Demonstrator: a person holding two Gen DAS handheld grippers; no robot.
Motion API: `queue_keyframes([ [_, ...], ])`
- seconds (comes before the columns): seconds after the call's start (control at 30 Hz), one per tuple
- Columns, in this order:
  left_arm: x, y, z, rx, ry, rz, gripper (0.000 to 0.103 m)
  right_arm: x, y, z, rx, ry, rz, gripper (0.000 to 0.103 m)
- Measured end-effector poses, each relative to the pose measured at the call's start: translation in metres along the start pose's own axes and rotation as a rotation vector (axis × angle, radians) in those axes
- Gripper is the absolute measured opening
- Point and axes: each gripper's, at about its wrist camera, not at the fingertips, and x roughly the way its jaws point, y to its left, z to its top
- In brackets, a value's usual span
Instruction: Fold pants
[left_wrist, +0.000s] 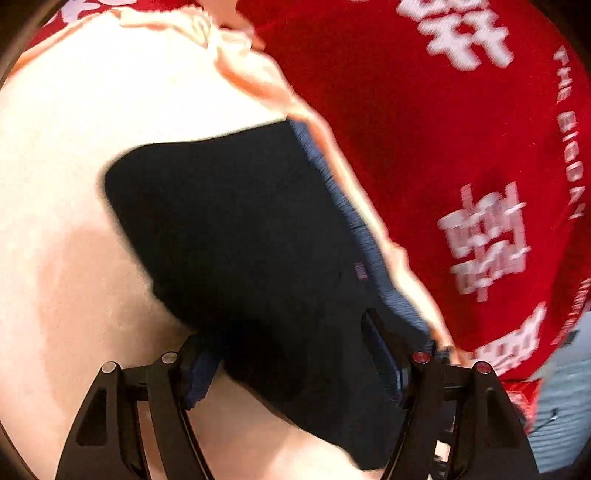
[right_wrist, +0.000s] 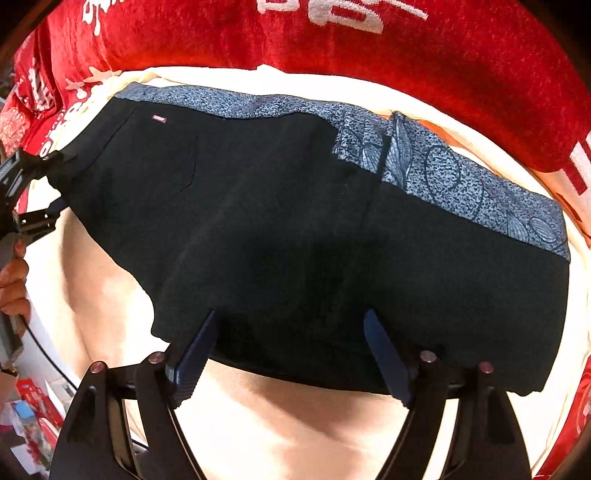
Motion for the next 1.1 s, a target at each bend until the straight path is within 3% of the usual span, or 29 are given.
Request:
queue_keyframes([
  [0.07, 0.003, 0.000, 0.002, -0.029, -0.033, -0.005, 0.081, 0.001, -0.002, 0.002, 0.000, -0.001, -0.001, 0.083],
  [0.13, 0.005, -0.012, 0.003, -0.015, -0.045, 0.081, 0.076, 0.000, -0.003, 0.002, 0.001, 0.003, 0.000, 0.083],
  [0.17, 0.005, -0.018, 0.001, 0.004, -0.055, 0.129, 0.069, -0.002, -0.003, 0.004, 0.002, 0.009, 0.002, 0.083],
  [0.2, 0.005, -0.026, 0.000, 0.039, -0.065, 0.197, 0.048, -0.006, -0.004, 0.006, 0.010, 0.017, 0.006, 0.083],
  [0.23, 0.004, -0.032, -0.001, 0.082, -0.072, 0.262, 0.033, -0.011, -0.004, 0.008, 0.019, 0.020, 0.012, 0.083],
  [0.3, 0.000, -0.044, -0.003, 0.153, -0.085, 0.311, 0.029, -0.031, -0.001, 0.022, 0.029, 0.001, 0.052, 0.083],
  [0.47, -0.005, -0.094, -0.026, 0.476, -0.151, 0.449, 0.027, -0.064, 0.016, 0.077, 0.008, 0.003, 0.178, 0.084],
  [0.6, 0.000, -0.116, -0.044, 0.669, -0.182, 0.523, 0.027, -0.063, 0.048, 0.144, -0.028, 0.120, 0.322, 0.087],
  [0.73, 0.001, -0.122, -0.051, 0.743, -0.193, 0.552, 0.027, -0.054, 0.113, 0.208, -0.124, 0.229, 0.392, 0.090],
  [0.83, 0.001, -0.123, -0.052, 0.772, -0.196, 0.568, 0.027, -0.042, 0.173, 0.240, -0.223, 0.308, 0.422, 0.102],
  [0.93, 0.000, -0.124, -0.053, 0.791, -0.199, 0.578, 0.027, -0.023, 0.219, 0.251, -0.316, 0.391, 0.393, 0.103],
  [1.1, 0.002, -0.132, -0.062, 0.826, -0.212, 0.582, 0.027, 0.024, 0.250, 0.249, -0.426, 0.531, 0.233, 0.098],
])
